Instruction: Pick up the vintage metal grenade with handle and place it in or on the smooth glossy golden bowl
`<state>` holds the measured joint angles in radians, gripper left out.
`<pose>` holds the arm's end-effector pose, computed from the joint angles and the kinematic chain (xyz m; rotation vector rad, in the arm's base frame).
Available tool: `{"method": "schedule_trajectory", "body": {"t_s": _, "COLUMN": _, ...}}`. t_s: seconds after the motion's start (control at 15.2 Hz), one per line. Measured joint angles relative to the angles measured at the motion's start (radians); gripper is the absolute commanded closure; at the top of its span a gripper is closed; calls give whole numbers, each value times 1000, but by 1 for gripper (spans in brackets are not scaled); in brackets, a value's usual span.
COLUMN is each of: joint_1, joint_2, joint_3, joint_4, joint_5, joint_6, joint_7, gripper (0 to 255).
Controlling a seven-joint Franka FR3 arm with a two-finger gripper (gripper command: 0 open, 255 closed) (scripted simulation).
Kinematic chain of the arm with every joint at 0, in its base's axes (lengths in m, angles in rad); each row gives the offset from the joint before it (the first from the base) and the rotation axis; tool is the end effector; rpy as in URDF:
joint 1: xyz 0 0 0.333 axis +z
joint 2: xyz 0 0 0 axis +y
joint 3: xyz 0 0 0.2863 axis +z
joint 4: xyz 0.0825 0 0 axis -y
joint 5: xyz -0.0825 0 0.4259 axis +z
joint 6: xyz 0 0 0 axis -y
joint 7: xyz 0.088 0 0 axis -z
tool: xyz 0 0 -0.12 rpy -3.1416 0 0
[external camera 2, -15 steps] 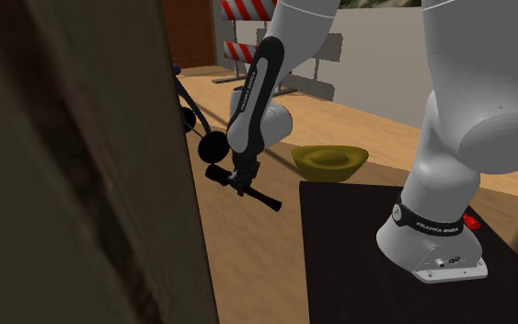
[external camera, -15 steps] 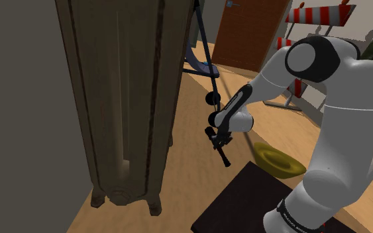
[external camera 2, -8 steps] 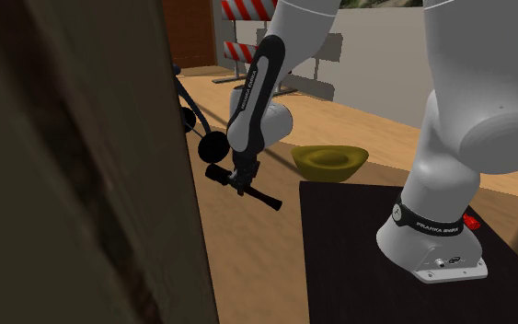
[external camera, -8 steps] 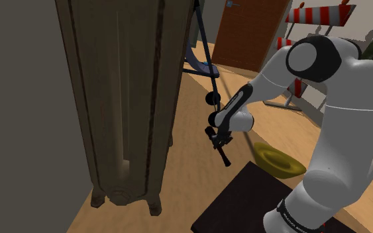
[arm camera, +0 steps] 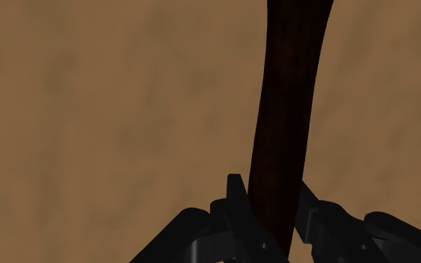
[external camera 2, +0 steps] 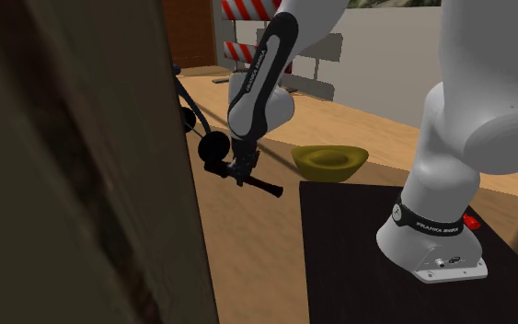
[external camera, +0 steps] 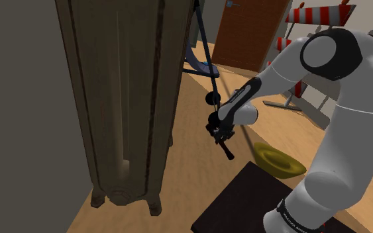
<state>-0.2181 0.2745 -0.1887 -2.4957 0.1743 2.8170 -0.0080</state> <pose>0.4368 -0.2057 0.1062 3.0183 -0.8586 0.0880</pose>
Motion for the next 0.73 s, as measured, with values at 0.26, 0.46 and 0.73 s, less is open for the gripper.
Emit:
{"method": "schedule_trajectory", "body": {"t_s": 0.26, "joint_1": 18, "joint_2": -58, "joint_3": -23, "joint_4": -9, "joint_5": -36, "joint_6": -48, "joint_7": 28, "gripper": 255}}
{"method": "schedule_trajectory", "body": {"t_s": 0.46, "joint_1": 27, "joint_2": -105, "joint_3": -39, "joint_4": -12, "joint_5": -67, "joint_6": -91, "joint_7": 50, "gripper": 255}}
{"method": "schedule_trajectory", "body": {"t_s": 0.73, "joint_1": 33, "joint_2": -158, "joint_3": -52, "joint_4": -11, "joint_5": -100, "joint_6": -143, "joint_7": 74, "gripper": 255}}
